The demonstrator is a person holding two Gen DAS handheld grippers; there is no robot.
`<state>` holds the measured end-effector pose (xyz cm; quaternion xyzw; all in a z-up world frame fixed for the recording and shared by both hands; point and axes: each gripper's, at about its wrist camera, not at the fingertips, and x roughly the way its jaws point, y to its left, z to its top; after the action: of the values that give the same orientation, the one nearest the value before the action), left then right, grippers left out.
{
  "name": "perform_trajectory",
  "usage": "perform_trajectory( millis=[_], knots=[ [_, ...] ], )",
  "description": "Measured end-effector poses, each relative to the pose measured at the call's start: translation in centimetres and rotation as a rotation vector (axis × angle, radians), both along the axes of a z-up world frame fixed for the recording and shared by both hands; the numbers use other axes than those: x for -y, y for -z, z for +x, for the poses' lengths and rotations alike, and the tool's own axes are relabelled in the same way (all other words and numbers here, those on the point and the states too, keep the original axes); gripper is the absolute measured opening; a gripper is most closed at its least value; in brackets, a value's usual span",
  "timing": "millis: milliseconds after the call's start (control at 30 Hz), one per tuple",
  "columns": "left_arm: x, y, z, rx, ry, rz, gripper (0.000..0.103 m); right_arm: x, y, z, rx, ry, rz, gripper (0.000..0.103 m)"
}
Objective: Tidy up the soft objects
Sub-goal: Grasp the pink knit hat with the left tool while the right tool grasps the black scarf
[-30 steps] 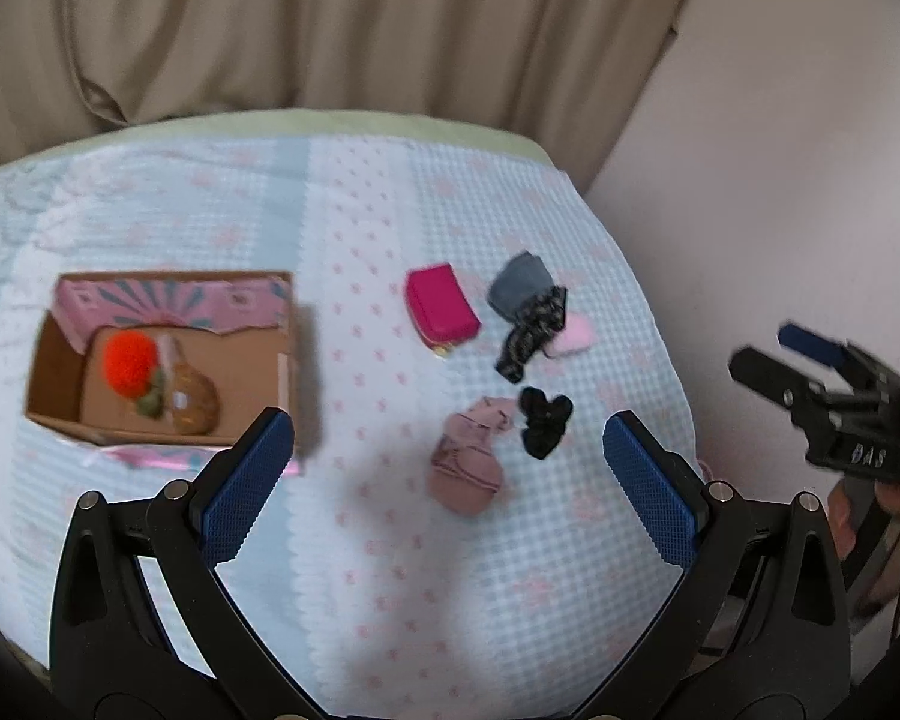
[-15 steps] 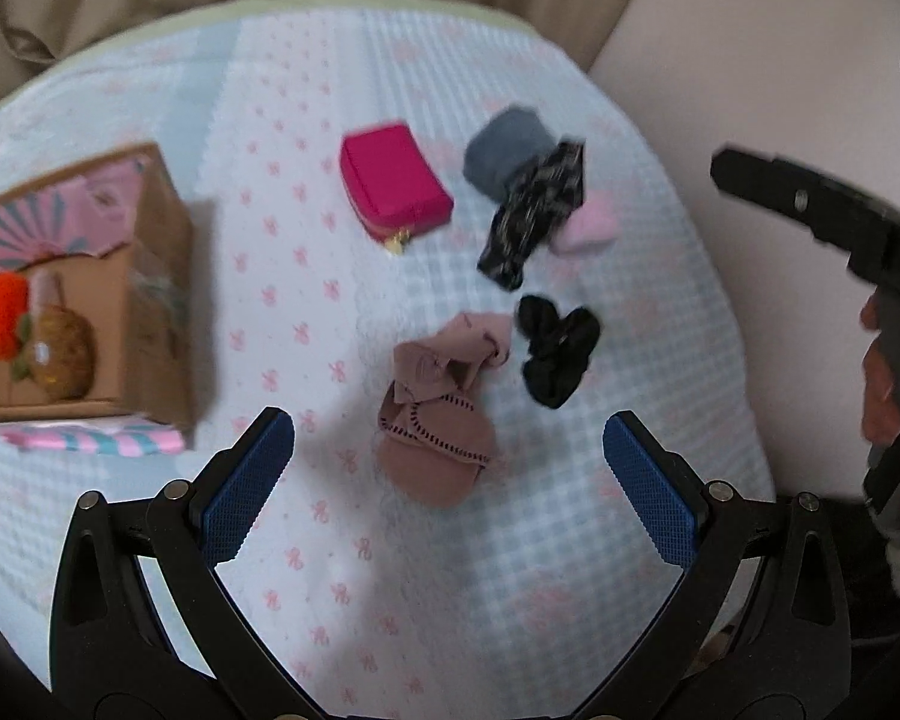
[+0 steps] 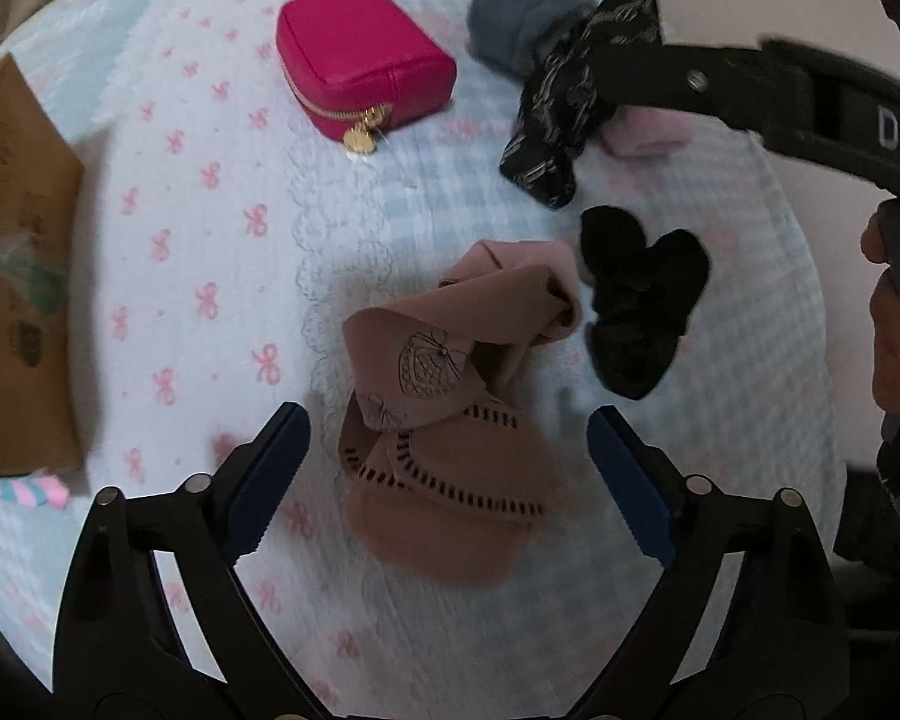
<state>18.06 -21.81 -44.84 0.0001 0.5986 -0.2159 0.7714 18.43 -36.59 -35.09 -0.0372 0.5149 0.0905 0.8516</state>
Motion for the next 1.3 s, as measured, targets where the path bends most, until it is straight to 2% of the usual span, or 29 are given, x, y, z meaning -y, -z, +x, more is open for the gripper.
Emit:
perform_trajectory(
  millis=[33,167,267,333,367,433,467,800,1067,1300],
  knots=[
    [0.1,0.4,0.2,-0.006,0.0,0.002,0.082,-0.1,0.4,0.3,-0.002,0.004,0.005,0.082],
    [0.2,1.7,0.8,-0.017,-0.002,0.013,0.077,-0.4,1.9,1.5,-0.018,0.023,0.035,0.071],
    [0.5,1.7,1.0,0.004,0.009,0.028,0.07,-0.7,2.8,2.2,-0.027,0.031,0.041,0.069],
    [0.8,1.8,1.0,0.014,0.019,0.044,0.059,-0.7,3.1,2.6,-0.029,0.041,0.038,0.068],
    [0.8,1.9,1.2,0.017,0.023,0.052,0.057,-0.7,3.3,2.7,-0.031,0.047,0.038,0.066],
    [1.2,1.8,1.3,0.025,0.032,0.064,0.041,-0.4,3.8,3.1,-0.043,0.063,0.036,0.058],
    [1.3,1.7,1.3,0.027,0.035,0.063,0.039,-0.3,4.0,3.2,-0.048,0.069,0.034,0.052],
    [1.0,0.5,2.0,0.034,0.026,0.044,0.036,0.2,3.6,2.7,-0.056,0.101,0.059,0.038],
    [0.1,-1.6,3.4,0.068,0.0,0.028,0.035,0.4,2.2,2.1,-0.046,0.109,0.07,0.036],
    [-1.8,-4.3,3.8,0.099,-0.028,0.01,0.035,0.4,-0.4,1.1,-0.011,0.112,0.074,0.036]
  ],
)
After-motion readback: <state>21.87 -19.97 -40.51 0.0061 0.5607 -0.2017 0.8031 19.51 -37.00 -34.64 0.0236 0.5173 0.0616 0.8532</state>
